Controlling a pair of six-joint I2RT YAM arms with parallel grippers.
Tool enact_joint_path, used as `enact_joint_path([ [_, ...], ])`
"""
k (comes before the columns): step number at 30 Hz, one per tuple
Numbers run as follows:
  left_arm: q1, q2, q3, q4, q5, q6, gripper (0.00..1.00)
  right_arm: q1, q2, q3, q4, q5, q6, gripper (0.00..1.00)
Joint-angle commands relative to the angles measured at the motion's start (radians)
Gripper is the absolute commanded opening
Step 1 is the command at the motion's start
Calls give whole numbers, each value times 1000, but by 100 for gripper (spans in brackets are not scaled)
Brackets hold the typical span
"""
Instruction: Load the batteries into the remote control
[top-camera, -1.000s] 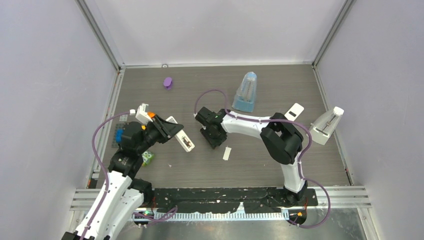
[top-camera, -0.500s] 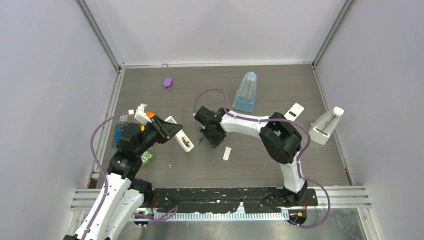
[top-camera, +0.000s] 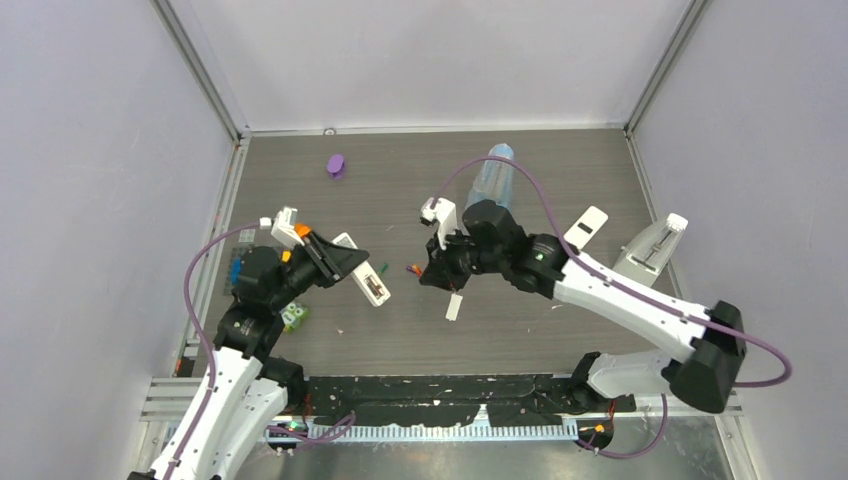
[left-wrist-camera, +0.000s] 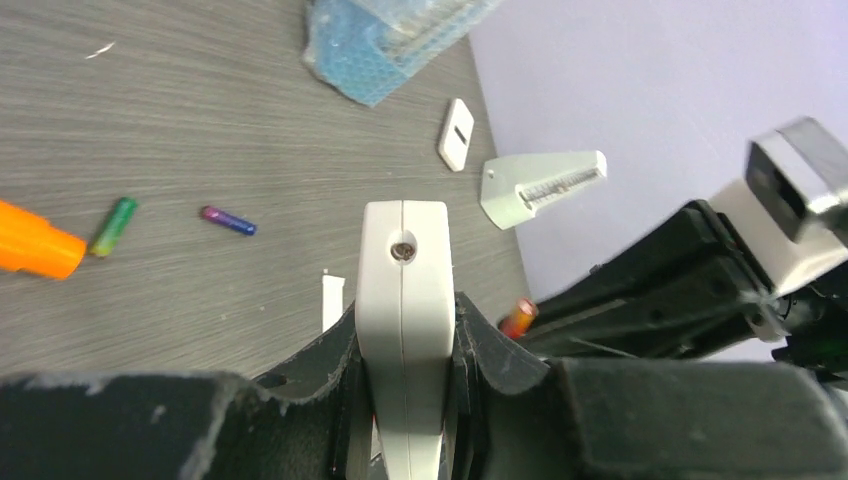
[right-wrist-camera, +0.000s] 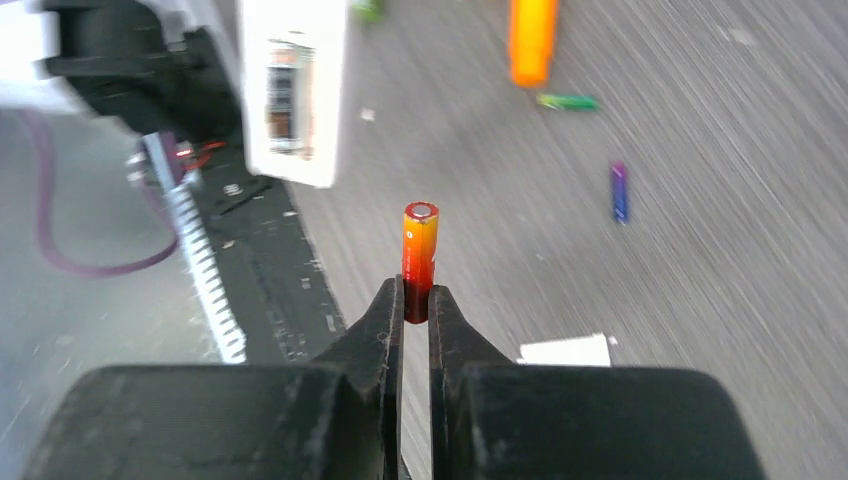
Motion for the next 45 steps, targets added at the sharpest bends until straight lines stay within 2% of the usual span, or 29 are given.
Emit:
enact_joint_path([
  [1,5,3,26,168,128,-21,0,33,-107,-52,145,-282,-108,5],
  [9,3,9,12,405,267,-87,0,113,-201,-25,206,-531,-108,5],
  [14,3,19,-7,532,339,-136,0,168,-220,-15,246,-549,-114,6],
  [21,3,4,-23,562,356,-146,0,211,-229,17,235,-609,-164,5],
  [30,3,24,-20,575,381,-153,0,262,-259,87,175,-771,-238,5],
  [40,-17,44,-18,632,420,-172,0,279,-250,107,118,-754,-270,5],
  [42,-21,50,-23,627,404,-190,0,281,-242,120,94,-707,-262,5],
  [45,-21,60,-31,564,345,-231,0,282,-215,156,60,-521,-205,5],
])
